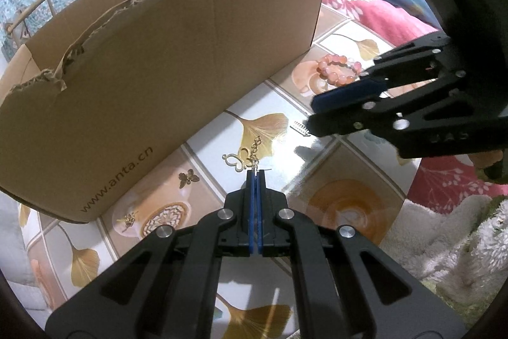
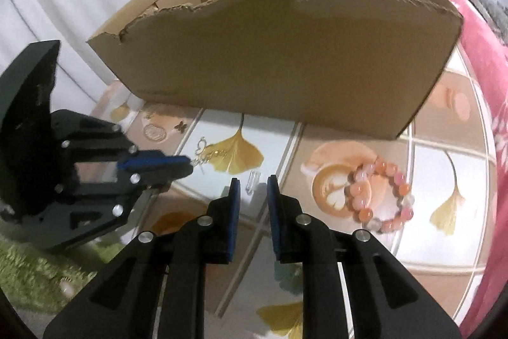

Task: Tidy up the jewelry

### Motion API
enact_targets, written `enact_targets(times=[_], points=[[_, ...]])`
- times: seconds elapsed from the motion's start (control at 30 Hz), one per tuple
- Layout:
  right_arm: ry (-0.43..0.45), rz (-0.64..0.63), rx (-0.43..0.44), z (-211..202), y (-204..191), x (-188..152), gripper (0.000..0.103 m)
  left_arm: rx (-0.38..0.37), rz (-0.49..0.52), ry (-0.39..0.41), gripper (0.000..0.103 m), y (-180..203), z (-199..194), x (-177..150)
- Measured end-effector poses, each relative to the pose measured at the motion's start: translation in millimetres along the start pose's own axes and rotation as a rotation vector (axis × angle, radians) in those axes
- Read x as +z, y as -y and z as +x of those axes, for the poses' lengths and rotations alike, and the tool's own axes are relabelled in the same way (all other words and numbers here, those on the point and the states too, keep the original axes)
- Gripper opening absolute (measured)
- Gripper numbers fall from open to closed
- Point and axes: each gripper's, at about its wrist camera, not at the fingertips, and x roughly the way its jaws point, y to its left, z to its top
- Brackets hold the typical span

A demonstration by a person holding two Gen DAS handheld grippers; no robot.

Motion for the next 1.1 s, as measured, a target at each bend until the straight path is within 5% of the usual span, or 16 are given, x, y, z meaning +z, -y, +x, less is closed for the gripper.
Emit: enact_targets(times=[0.4,0.67,1.1], points=[[0.01,0.006,-0.114,12,-21,-5,0.013,0.0,-0.009,0.001,0.001,0,-1,-2],[0.016,0.053,-0.117,12,-18,-4,0.005,-0.001,-0.013,0.004,0.001,-1,-1,-2],[0.066,0.067,-0.102,-19,-6,-7,0.005,0.006,-0.008,0.036,0.001,2,-10,-5]])
